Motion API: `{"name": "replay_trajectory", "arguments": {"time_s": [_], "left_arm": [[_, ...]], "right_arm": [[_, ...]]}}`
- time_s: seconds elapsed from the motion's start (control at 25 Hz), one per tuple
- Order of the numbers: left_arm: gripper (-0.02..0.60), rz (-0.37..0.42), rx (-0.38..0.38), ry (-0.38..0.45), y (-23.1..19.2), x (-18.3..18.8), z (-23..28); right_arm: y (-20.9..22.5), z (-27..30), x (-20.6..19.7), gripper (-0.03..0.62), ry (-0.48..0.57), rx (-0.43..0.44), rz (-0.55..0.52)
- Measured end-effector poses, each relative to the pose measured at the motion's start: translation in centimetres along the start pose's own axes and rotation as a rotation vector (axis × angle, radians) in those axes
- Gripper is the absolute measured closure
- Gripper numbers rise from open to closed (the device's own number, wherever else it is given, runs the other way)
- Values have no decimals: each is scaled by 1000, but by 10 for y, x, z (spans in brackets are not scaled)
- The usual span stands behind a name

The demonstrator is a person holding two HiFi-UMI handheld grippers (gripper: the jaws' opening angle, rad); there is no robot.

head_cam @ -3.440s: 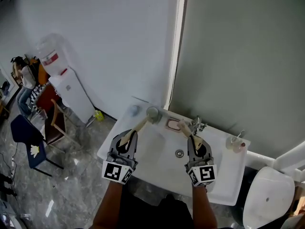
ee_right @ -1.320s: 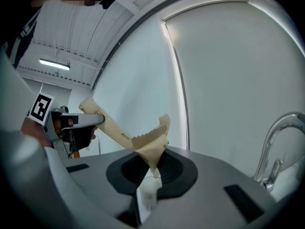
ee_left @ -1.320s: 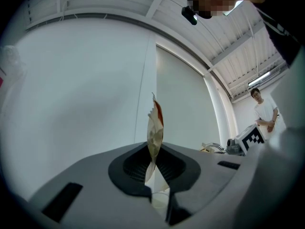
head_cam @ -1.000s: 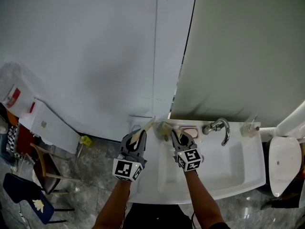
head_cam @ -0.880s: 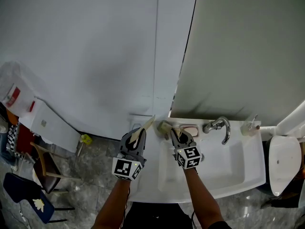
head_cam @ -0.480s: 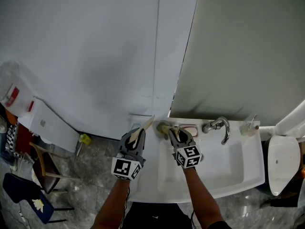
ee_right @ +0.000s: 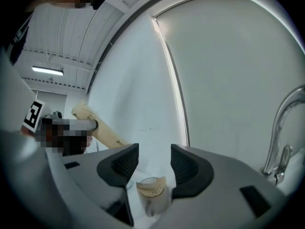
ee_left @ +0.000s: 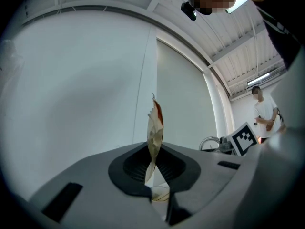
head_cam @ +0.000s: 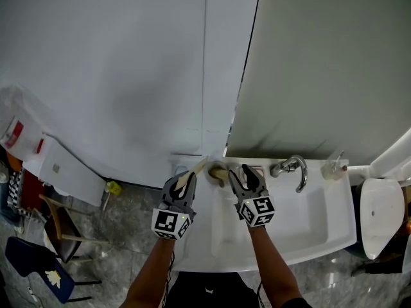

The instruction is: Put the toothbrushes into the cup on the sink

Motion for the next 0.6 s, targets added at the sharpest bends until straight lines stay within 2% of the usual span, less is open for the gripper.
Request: {"name": "replay_trajectory", "arguments": {"time_s": [0.24, 0.6], "left_arm": [[532, 5, -42, -57, 8, -17, 25], [532, 22, -78, -148, 17, -47, 48]], "right_arm": [[7, -13, 15, 379, 25, -12, -6], [14, -23, 16, 379, 34, -26, -2]]}}
Point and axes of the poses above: the fingertips, and each gripper's own axes: z forward along the fingers, y to its right, x out of its top, the point moved 10 cm from there along -z, backward along the fingers
